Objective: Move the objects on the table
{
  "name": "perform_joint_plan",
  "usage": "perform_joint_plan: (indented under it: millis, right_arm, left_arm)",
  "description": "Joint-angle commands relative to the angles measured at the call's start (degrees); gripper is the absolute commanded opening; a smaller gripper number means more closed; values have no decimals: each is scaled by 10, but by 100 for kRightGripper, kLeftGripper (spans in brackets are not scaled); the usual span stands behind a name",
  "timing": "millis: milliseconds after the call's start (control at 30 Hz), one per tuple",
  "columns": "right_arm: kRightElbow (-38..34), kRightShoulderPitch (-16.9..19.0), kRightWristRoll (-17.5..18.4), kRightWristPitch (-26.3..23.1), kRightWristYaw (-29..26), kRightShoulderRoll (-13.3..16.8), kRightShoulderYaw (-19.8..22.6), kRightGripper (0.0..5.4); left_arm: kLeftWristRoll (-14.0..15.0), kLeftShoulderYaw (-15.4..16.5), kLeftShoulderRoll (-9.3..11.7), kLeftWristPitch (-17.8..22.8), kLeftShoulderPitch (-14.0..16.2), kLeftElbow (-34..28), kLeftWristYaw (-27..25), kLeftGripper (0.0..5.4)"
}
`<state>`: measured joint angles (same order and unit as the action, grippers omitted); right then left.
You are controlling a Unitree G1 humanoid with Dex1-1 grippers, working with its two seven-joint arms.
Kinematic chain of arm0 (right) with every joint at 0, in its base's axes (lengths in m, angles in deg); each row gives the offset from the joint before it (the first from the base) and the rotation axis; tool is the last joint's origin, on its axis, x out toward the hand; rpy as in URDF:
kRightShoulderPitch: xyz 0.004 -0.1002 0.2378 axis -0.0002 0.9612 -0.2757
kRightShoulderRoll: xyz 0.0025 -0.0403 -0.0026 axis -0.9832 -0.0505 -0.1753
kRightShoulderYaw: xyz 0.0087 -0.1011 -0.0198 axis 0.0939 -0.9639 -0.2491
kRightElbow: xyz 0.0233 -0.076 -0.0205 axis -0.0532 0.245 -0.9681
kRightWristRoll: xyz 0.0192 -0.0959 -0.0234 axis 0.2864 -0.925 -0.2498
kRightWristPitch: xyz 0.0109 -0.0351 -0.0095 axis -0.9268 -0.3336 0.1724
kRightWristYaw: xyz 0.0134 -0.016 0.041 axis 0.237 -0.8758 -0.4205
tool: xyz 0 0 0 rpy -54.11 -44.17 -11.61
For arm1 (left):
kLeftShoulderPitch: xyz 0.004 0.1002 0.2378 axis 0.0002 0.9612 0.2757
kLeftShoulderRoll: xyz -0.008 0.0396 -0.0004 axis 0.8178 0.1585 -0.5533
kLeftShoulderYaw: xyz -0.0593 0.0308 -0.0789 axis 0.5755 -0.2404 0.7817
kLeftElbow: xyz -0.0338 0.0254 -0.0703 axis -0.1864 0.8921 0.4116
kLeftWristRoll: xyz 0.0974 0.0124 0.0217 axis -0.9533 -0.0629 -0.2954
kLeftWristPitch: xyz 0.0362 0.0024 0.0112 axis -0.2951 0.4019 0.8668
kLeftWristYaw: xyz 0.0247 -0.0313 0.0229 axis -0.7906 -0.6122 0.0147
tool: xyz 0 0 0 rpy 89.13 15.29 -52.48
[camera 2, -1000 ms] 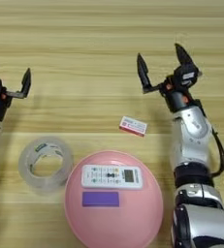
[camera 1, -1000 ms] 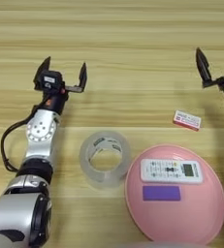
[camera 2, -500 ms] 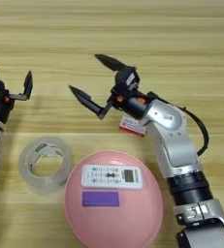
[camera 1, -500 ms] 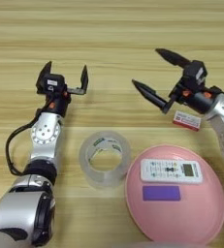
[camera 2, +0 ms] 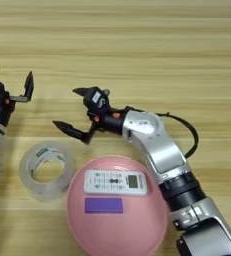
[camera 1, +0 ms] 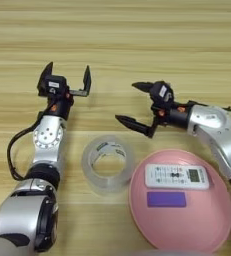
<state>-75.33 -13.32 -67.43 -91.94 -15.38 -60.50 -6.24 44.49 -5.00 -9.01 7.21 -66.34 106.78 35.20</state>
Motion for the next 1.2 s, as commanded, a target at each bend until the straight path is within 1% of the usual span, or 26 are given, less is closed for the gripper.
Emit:
perform_joint_plan:
  millis: [33,200,300,400,500,567,700,800,900,967,1200]
  right_arm:
    - [-2,-14,-2,-40,-8,-11,-15,534]
    - [-7,-15,1,-74,-16,-21,-25,534]
    - [-22,-13,12,-99,-37,-20,-33,534]
    - [-35,-10,5,-115,-55,-7,-46,534]
    - [-43,-6,-2,-109,-75,6,-62,534]
    - [-45,-4,1,-111,-86,11,-64,534]
    - [-50,-13,2,-138,-89,15,-66,534]
    - [-54,-24,-13,-168,-82,20,-77,534]
    - [-49,-30,-39,-173,-68,21,-90,534]
    - [-42,-35,-62,-171,-47,16,-99,534]
    - [-27,-54,-108,-196,-2,-6,-117,534]
  left_arm:
    - [1,3,1,-3,-9,5,-1,540]
    - [1,3,1,-3,-10,6,-2,540]
    - [1,3,1,-3,-10,7,-1,540]
    - [1,4,1,-2,-11,9,-1,540]
    - [1,4,1,-2,-11,9,-2,540]
    - [1,4,1,-2,-12,11,-2,540]
    - [1,6,0,-2,-13,12,-3,540]
    - [1,6,0,-2,-13,13,-4,540]
    - [2,7,0,-2,-13,13,-4,540]
    - [2,7,0,-2,-14,14,-4,540]
    - [2,8,0,-1,-15,17,-6,540]
